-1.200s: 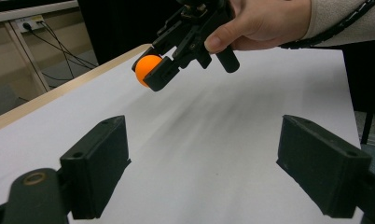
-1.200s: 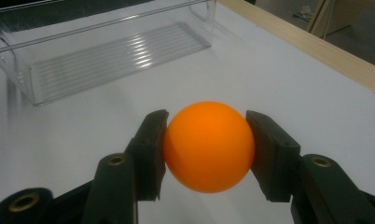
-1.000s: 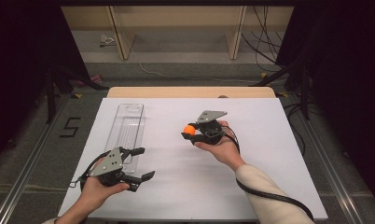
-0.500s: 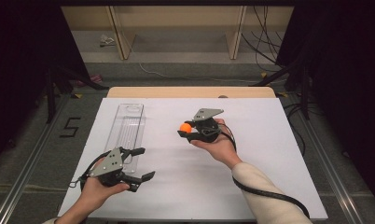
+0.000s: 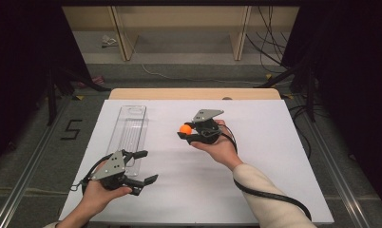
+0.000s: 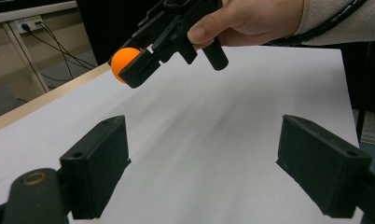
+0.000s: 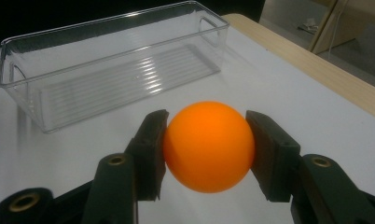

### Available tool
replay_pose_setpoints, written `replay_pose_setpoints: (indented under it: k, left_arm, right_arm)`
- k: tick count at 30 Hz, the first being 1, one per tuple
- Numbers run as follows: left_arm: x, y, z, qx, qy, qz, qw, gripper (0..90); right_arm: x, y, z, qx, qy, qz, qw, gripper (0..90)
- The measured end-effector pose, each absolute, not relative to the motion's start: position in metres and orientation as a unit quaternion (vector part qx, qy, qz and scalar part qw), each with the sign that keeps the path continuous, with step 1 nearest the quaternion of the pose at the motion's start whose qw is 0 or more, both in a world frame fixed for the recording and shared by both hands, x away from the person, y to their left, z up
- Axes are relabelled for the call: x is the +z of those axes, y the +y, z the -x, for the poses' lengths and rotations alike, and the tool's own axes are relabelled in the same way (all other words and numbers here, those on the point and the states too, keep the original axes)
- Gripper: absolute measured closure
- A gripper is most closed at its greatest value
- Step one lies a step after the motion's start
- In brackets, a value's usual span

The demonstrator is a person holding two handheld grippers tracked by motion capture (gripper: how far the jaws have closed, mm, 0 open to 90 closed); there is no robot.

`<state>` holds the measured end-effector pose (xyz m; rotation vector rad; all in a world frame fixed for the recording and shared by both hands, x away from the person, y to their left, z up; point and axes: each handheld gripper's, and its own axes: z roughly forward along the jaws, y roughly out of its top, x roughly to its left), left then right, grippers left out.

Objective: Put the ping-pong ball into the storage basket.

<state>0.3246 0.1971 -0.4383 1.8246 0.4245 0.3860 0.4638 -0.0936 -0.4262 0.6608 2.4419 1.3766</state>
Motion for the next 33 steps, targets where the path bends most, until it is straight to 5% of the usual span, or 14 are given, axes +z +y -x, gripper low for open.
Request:
replay_pose_setpoints:
  k: [33]
  left_arm:
    - [-0.438, 0.197, -0.324, 0.162, 0.176, -0.782, 0.576, 15.8]
  right_arm:
    - [-0.415, -0.073, -0.472, 0.478, 0.84, -0.221, 0.126, 51.3]
